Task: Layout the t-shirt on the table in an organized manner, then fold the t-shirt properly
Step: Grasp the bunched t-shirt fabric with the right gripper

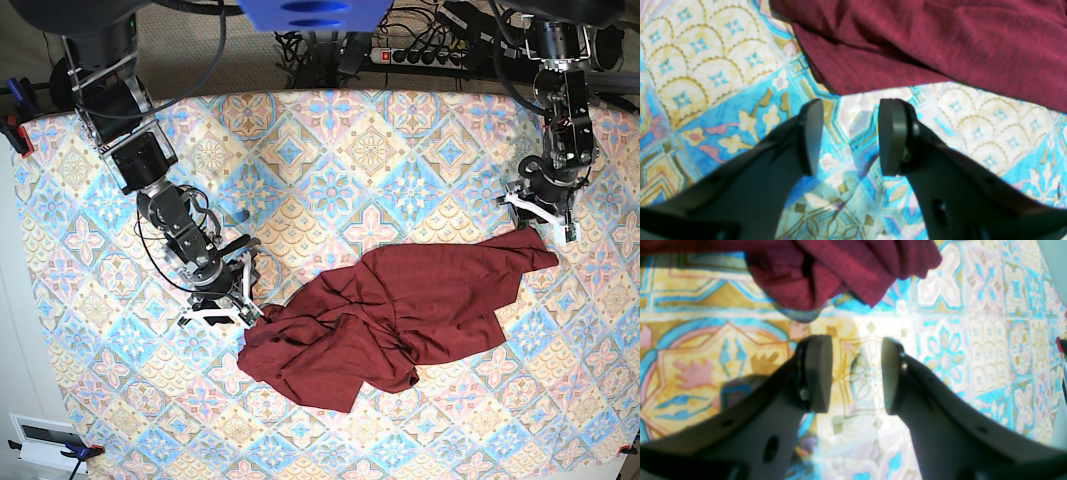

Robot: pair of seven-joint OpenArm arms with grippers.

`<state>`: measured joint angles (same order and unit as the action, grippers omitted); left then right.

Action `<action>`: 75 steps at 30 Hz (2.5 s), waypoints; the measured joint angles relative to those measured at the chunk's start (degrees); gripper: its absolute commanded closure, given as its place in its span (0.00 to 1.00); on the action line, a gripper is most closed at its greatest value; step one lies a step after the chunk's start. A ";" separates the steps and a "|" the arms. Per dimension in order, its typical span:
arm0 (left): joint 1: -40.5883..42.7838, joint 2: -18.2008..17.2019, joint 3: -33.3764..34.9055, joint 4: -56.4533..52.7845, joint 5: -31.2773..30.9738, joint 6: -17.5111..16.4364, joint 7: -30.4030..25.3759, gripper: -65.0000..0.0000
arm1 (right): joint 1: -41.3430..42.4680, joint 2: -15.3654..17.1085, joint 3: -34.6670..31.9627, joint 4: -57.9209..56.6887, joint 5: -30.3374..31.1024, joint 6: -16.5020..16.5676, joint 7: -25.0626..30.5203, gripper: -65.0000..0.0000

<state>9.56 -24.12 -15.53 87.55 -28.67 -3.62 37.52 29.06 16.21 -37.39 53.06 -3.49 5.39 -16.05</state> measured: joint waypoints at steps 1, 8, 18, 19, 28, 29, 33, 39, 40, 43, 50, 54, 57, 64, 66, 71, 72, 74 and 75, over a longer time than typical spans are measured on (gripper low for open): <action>0.00 0.00 0.00 0.00 0.00 0.00 0.00 0.59 | 0.00 -0.02 0.00 0.00 -0.02 0.00 0.00 0.65; -0.02 -0.02 0.00 0.00 0.02 0.00 -0.02 0.59 | -3.04 0.00 0.52 4.35 0.39 -0.02 -0.55 0.65; -0.02 0.00 0.00 0.00 0.00 -0.02 -0.02 0.59 | -3.19 -1.38 5.05 5.03 16.46 -0.50 -0.42 0.65; -0.04 0.00 0.00 0.00 0.00 0.00 -0.02 0.59 | -3.15 -1.09 5.49 5.03 16.52 -0.57 -0.42 0.65; -0.02 0.00 0.00 0.00 0.00 0.00 -0.02 0.59 | -3.02 -2.10 5.90 1.68 17.05 -0.20 -0.02 0.65; -0.02 0.00 0.00 0.00 0.00 0.00 -0.02 0.59 | -3.08 -1.88 5.90 1.14 17.05 -0.26 -0.02 0.65; -0.02 0.02 0.00 0.00 0.00 -0.02 -0.02 0.59 | -3.08 -1.42 5.90 0.76 17.03 -0.68 -0.17 0.65; -0.02 0.00 0.02 0.00 0.00 -0.02 0.00 0.59 | 0.74 -2.73 6.01 -1.38 17.27 -0.46 0.37 0.65; 0.00 0.00 0.00 0.00 0.02 0.00 -0.09 0.59 | 1.05 -3.43 6.16 -1.86 16.87 -1.22 0.37 0.65; -0.04 0.04 0.00 0.00 -0.02 -0.02 -0.04 0.59 | 0.46 -6.25 6.32 -3.04 17.05 -1.03 0.20 0.65; -0.17 0.04 0.00 0.00 0.00 0.00 -0.04 0.59 | 2.82 -7.45 5.90 -6.32 17.25 -0.28 0.42 0.65; -0.17 0.00 0.00 0.00 -0.02 0.02 -0.02 0.59 | 3.52 -6.86 6.05 -8.66 17.05 -0.83 2.54 0.65; -0.17 0.00 0.00 0.00 0.00 -0.02 -0.07 0.59 | 2.58 -7.80 5.86 -10.43 17.25 -0.87 4.04 0.65; -0.48 0.02 0.00 0.00 -0.02 -0.02 -0.20 0.59 | 3.06 -7.43 5.64 -10.86 17.22 1.22 3.67 0.70; -0.48 0.02 0.00 0.00 -0.02 0.00 -0.20 0.59 | 3.06 -7.30 5.68 -10.86 17.07 5.64 3.74 0.80; -0.48 0.00 0.00 0.00 0.00 0.00 -0.17 0.59 | 2.84 -7.50 5.79 -10.62 16.96 9.27 3.85 0.99; -0.48 0.02 0.00 0.00 -0.02 0.00 -0.20 0.59 | 2.67 -7.41 5.79 -9.90 16.96 9.20 3.43 0.99; -0.50 0.00 0.00 0.00 0.00 0.02 -0.22 0.59 | 1.81 -6.82 5.75 -5.01 16.31 9.31 1.51 1.00; -0.48 -0.04 0.00 0.00 0.00 -0.02 -0.22 0.59 | 1.51 -6.56 5.68 -1.49 16.13 9.33 0.85 1.00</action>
<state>9.08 -24.16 -15.53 87.55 -28.67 -3.64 37.30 30.57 9.65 -31.70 51.57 12.64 14.72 -15.20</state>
